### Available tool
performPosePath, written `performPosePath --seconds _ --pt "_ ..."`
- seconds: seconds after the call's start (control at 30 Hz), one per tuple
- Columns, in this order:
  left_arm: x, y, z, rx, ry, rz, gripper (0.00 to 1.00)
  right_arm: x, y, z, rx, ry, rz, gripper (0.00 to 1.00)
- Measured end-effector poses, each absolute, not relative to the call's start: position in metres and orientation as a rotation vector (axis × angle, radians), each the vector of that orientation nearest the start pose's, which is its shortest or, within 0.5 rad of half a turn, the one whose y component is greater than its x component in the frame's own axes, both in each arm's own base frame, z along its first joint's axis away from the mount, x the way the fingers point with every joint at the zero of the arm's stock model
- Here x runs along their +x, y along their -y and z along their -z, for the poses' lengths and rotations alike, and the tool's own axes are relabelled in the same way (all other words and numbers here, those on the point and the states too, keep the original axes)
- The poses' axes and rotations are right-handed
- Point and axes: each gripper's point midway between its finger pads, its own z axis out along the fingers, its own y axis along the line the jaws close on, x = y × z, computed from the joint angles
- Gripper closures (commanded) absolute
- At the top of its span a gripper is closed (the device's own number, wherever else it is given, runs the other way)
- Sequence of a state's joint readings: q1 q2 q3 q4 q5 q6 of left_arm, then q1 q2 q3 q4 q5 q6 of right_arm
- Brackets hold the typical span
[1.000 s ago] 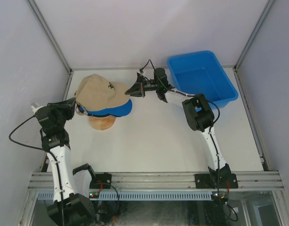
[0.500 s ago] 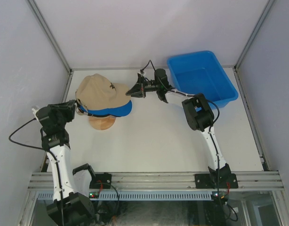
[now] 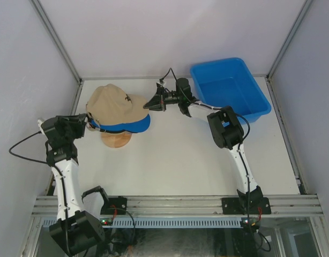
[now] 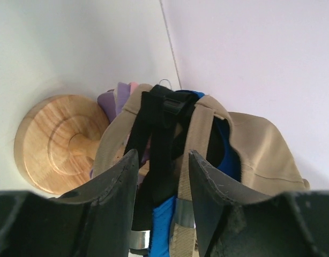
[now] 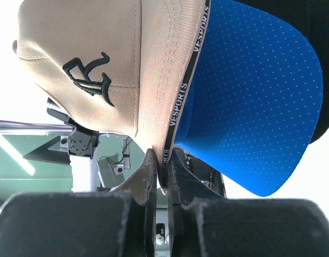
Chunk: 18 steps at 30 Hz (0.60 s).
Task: Stack the hats
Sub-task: Stack the hat on the hat.
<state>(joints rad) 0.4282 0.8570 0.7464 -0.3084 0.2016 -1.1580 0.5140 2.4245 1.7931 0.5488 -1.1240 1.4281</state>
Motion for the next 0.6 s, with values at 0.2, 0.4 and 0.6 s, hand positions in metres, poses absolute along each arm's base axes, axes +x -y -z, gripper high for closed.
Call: performPosePath --seconds 0.2,0.4,0.6 --pt "0.310 -0.064 -0.254 -1.274 -1.505 0.640 0.49 0.404 -0.431 -0.176 -0.159 -2.255 -2.183 1.00" --pt "0.318 -0.064 -0.266 -1.208 -1.524 0.636 0.48 0.404 -0.431 -0.176 -0.161 -2.255 -2.183 1.00" --pt "0.332 -0.060 -0.263 -1.166 -1.614 0.622 0.48 0.404 -0.431 -0.179 -0.174 -2.250 -2.185 1.00"
